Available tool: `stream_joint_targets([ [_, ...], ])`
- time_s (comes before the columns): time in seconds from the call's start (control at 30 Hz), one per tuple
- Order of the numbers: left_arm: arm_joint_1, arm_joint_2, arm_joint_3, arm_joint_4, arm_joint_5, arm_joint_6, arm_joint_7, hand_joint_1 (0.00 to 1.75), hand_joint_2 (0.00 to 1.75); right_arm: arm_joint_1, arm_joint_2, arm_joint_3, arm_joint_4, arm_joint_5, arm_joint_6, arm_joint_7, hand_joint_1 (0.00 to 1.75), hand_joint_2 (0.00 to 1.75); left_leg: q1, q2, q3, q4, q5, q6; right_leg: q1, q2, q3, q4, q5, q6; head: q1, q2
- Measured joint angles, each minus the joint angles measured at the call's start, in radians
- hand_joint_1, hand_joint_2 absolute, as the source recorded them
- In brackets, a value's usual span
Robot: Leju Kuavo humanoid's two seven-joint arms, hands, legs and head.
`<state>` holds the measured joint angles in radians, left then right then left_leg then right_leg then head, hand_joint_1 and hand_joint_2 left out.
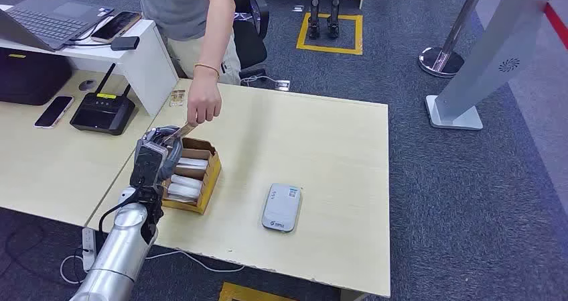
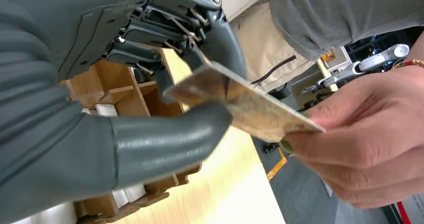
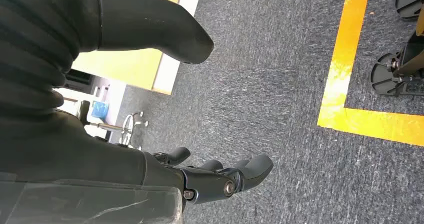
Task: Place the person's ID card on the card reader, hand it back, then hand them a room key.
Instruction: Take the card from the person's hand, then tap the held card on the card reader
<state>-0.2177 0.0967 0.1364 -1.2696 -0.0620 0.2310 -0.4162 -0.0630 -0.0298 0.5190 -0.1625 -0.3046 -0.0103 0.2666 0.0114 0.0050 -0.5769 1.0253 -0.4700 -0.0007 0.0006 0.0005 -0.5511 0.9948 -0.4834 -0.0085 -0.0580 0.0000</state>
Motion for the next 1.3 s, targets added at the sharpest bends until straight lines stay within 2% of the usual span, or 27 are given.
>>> stream_joint_targets([
  [0.6, 0.018, 0.0, 0.015, -0.017, -0.026, 0.019, -0.006, 1.75, 1.75, 0.0, 0.0, 0.014, 0.0, 0.009, -0.002, -0.002, 0.0, 1.75, 0.0, 0.0, 0.0, 0.0, 0.0, 0.0, 0.0, 0.0, 0.0, 0.0, 0.0, 0.0, 0.0, 0.0],
  [0.97, 0.028, -0.014, 0.008, -0.056, -0.169, 0.119, -0.036, 1.75, 1.75, -0.001, 0.0, 0.025, 0.0, 0.012, -0.003, -0.005, 0.0, 1.75, 0.0, 0.0, 0.0, 0.0, 0.0, 0.0, 0.0, 0.0, 0.0, 0.0, 0.0, 0.0, 0.0, 0.0],
  [1.3, 0.033, -0.032, -0.055, -0.122, -0.278, 0.192, -0.045, 1.75, 1.75, -0.005, 0.0, 0.039, 0.0, 0.029, -0.003, 0.0, 0.0, 1.75, 0.0, 0.0, 0.0, 0.0, 0.0, 0.0, 0.0, 0.0, 0.0, 0.0, 0.0, 0.0, 0.0, 0.0],
])
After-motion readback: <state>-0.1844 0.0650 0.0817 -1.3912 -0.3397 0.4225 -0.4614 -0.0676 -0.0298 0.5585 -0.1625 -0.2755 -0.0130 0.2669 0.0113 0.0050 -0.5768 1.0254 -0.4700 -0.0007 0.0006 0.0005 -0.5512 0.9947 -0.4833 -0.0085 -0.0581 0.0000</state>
